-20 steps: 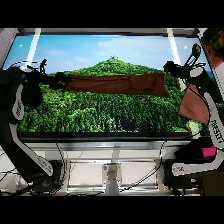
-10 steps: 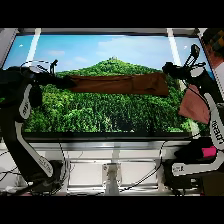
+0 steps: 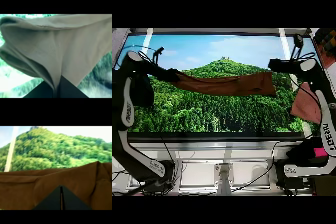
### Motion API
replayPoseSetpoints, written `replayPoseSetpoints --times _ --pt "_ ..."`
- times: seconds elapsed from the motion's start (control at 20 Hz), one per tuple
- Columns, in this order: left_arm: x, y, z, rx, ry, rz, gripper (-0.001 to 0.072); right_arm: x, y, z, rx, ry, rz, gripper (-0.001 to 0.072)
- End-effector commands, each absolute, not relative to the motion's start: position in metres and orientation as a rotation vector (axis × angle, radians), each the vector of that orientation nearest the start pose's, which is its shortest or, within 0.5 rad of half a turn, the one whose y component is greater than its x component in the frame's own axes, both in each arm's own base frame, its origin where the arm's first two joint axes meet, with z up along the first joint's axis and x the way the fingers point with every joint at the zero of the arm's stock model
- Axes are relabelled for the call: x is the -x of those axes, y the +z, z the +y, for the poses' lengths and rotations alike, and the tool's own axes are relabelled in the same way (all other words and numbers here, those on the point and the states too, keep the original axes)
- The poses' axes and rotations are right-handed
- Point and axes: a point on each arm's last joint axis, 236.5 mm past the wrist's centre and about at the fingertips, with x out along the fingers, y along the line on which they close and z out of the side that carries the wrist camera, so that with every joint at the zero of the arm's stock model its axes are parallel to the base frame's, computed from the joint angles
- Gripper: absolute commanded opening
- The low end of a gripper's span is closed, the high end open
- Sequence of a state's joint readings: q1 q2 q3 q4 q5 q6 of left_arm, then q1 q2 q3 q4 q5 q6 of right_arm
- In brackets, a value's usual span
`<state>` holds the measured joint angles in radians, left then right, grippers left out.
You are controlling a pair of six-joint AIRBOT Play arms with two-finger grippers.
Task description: Fold the clothes and pants, and hang the long-sleeved shirts on hangers.
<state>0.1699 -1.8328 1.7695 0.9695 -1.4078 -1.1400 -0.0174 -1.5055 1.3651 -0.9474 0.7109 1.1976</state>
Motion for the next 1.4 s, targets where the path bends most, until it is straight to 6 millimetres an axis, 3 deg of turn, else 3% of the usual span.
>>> replayPoseSetpoints --times 0.0,0.1,0.25,0.55,0.7,1.0,1.2,1.35 --pt "-0.471 0.051 -0.039 0.193 -0.507 1.25 0.0018 -0.522 0.071 0.145 -0.243 0.422 0.78 0.0015" --pt "-0.464 0.073 -0.042 0.171 -0.513 1.217 0.0018 -0.508 0.064 0.195 -0.246 0.491 0.813 0.0014" --pt "-0.458 0.094 -0.048 0.15 -0.525 1.182 0.0018 -0.477 0.033 0.269 -0.228 0.597 0.901 0.0013" --pt "-0.453 0.1 -0.075 0.118 -0.57 1.181 0.0018 -0.419 -0.038 0.373 -0.253 0.697 1.073 0.0012" --pt "-0.453 0.1 -0.09 0.099 -0.595 1.175 0.0018 -0.412 -0.049 0.408 -0.278 0.726 1.102 0.0012" --pt "-0.452 0.099 -0.096 0.101 -0.601 1.182 0.0018 -0.43 -0.054 0.459 -0.437 0.724 1.131 0.0011" --pt "-0.452 0.1 -0.101 0.1 -0.609 1.177 0.0018 -0.413 -0.067 0.496 -0.523 0.769 1.196 0.0011" --pt "-0.457 0.101 -0.111 0.09 -0.616 1.154 0.0018 -0.401 -0.071 0.5 -0.455 0.802 1.211 0.0012"
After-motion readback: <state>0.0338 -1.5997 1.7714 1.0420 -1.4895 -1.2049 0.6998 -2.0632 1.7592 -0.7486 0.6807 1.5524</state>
